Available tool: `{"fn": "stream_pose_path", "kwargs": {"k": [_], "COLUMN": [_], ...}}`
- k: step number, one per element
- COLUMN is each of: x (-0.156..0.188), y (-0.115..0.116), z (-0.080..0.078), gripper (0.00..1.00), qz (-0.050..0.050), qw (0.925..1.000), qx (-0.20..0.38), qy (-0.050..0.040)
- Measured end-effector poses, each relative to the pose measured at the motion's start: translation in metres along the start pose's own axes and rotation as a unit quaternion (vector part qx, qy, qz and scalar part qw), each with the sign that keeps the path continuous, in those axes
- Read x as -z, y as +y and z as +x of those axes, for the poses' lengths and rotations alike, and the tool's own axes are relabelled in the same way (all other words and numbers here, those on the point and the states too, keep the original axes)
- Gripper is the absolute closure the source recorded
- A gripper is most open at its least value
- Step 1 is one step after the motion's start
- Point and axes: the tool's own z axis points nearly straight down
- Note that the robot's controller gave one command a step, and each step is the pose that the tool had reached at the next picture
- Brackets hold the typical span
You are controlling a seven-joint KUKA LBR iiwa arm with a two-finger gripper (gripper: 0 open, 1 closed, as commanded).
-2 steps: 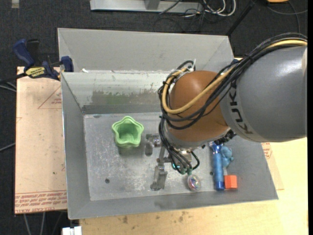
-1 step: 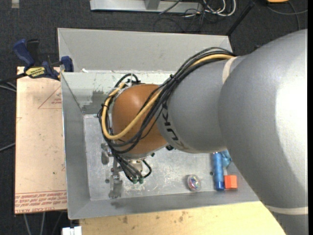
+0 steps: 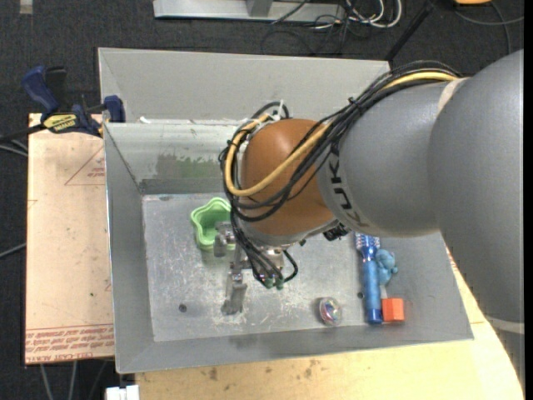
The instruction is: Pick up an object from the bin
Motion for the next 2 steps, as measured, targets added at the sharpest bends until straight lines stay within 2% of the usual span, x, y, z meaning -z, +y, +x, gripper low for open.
{"fn": "stream_pose_path", "kwargs": {"k": [1,2], "x": [0.024,-0.006], "y": [-0.072,-0.032], "z": [-0.055,-0.091], "gripper": [0.0,0.0], "qz": [0.0,-0.002], "qw": [0.9982,0.9939], "qx": [-0.06,-0.11], "qy": [-0.0017,0.0004]}}
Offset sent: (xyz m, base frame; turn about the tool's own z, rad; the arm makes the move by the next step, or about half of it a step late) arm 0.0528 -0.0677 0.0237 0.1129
